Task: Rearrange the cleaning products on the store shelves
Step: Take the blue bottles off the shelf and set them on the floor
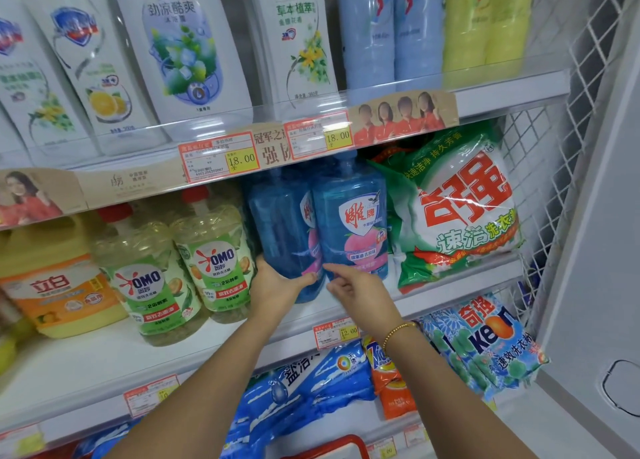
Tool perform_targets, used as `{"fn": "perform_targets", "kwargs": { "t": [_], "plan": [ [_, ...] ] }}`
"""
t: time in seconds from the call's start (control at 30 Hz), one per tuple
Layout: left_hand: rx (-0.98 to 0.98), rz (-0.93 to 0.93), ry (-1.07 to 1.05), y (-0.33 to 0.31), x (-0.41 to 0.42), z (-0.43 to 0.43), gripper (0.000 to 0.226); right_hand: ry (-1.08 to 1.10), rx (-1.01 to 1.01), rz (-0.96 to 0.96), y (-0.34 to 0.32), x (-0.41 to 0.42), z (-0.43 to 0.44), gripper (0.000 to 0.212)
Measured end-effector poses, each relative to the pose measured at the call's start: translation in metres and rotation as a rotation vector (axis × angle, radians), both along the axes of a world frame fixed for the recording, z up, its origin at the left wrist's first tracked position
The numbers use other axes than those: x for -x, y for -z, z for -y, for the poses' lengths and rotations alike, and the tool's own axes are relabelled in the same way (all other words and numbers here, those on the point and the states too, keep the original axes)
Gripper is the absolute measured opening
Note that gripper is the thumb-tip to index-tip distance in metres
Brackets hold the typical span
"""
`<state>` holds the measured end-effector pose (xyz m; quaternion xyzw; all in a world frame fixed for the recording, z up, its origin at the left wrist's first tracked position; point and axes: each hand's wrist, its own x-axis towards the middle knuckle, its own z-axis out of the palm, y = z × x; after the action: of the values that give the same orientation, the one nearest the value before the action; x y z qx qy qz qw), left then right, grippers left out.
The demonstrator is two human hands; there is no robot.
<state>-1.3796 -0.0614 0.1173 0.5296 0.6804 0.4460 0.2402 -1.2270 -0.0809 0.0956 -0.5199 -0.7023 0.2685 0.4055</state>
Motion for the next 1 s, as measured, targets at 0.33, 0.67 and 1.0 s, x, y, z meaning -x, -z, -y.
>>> {"fn": "perform_targets", "kwargs": {
  "t": [0.33,0.67,1.0],
  "plan": [
    [0.137,0.316,0.217,-0.031,0.018,0.0,0.044,0.163,-0.047,0.0,-0.011,0.013,-0.01,0.037],
    [0.314,0.551,0.402,-0.049,0.031,0.032,0.079,-0.024,0.254,0.015,-0.051,-0.025,-0.005,0.035],
    [0.453,0.76,0.748,-0.056,0.042,0.127,0.066,-0.572,0.662,-0.524,-0.056,-0.036,0.042,0.089]
  ]
}}
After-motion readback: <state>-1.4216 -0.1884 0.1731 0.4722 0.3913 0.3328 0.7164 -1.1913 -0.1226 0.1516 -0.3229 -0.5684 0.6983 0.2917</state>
